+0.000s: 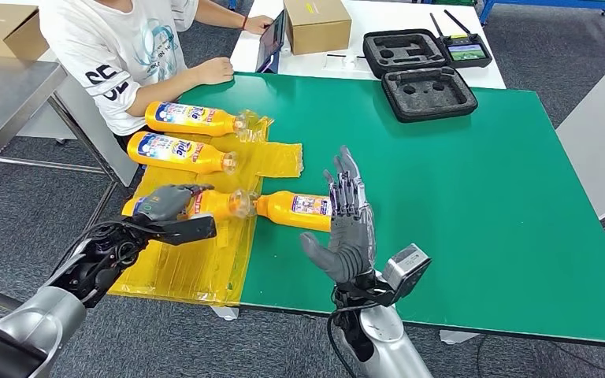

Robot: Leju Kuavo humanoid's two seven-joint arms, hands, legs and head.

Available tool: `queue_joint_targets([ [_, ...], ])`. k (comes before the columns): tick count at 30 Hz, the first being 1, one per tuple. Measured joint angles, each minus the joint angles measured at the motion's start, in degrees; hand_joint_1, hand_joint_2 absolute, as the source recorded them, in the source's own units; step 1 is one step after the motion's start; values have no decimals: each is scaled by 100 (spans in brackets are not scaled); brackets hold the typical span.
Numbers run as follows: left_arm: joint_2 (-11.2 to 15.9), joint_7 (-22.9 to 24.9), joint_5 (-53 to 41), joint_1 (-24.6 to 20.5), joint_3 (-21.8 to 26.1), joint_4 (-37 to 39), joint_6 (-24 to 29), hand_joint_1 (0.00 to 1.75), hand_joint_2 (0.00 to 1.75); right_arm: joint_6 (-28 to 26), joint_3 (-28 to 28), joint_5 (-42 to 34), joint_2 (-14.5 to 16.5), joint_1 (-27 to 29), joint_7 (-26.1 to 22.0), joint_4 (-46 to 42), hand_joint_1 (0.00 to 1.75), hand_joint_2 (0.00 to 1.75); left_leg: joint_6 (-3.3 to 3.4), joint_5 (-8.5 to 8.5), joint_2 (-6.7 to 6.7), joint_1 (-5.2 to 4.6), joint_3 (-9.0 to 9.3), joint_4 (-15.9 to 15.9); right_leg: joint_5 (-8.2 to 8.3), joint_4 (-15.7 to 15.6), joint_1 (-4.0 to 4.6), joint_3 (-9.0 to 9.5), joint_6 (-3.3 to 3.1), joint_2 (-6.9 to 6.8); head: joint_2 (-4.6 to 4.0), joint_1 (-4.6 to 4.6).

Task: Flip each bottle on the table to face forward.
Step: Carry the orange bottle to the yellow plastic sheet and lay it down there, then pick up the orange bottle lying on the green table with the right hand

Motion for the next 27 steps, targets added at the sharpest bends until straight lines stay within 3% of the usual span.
queue_joint_targets([
  [8, 3, -65, 20, -81, -326, 275, -354, 174, 175, 5, 0, -93, -8, -56, 0, 213, 0, 175, 0, 0, 0, 0, 0, 0, 0, 1, 0, 1, 0, 0, -2, -1],
  [9, 8, -65, 9, -82, -355, 298, -356, 166, 175, 8, 0, -98, -9, -56, 0, 234, 0, 175, 0, 0, 0, 0, 0, 0, 0, 1, 0, 1, 0, 0, -2, -1],
  [12, 48, -56, -19, -80, -427, 328, -362, 44, 175, 27, 0, -120, -18, -54, 0, 289, 0, 175, 0, 0, -1, 0, 0, -1, 0, 1, 0, 1, 0, 1, -1, -1],
  [13, 67, -49, -25, -76, -447, 331, -371, 8, 131, 38, 0, -137, -21, -53, 0, 306, 0, 175, 0, 0, -1, 0, 0, -1, 0, 1, 1, 1, 0, 2, -1, -1],
  [14, 87, -34, -27, -70, -462, 331, -391, 0, 87, 49, 0, -157, -25, -53, 0, 325, 0, 175, 0, 0, -1, 0, 0, -1, 0, 1, 1, 1, 0, 2, -1, -1],
  [16, 133, -3, 19, -53, -483, 326, -502, 0, 0, 67, 0, -192, -28, -52, 0, 362, 0, 175, 0, 0, 0, 0, 0, -1, 0, 1, 1, 1, 0, 2, -1, -1],
  [22, 260, -73, 643, -27, -434, 206, -1261, 0, 0, 89, 0, -240, -29, -53, 2, 487, 0, 175, 0, 0, -4, 0, 11, -2, -1, 1, 0, 18, -1, 0, 0, -1],
  [27, 302, -150, 1691, 3, -188, 87, -2174, 0, 0, 77, 4, -280, -29, -53, 53, 567, 0, 175, -1, -3, -10, 0, 32, -3, -3, 0, 0, 41, -2, -2, 0, -1],
])
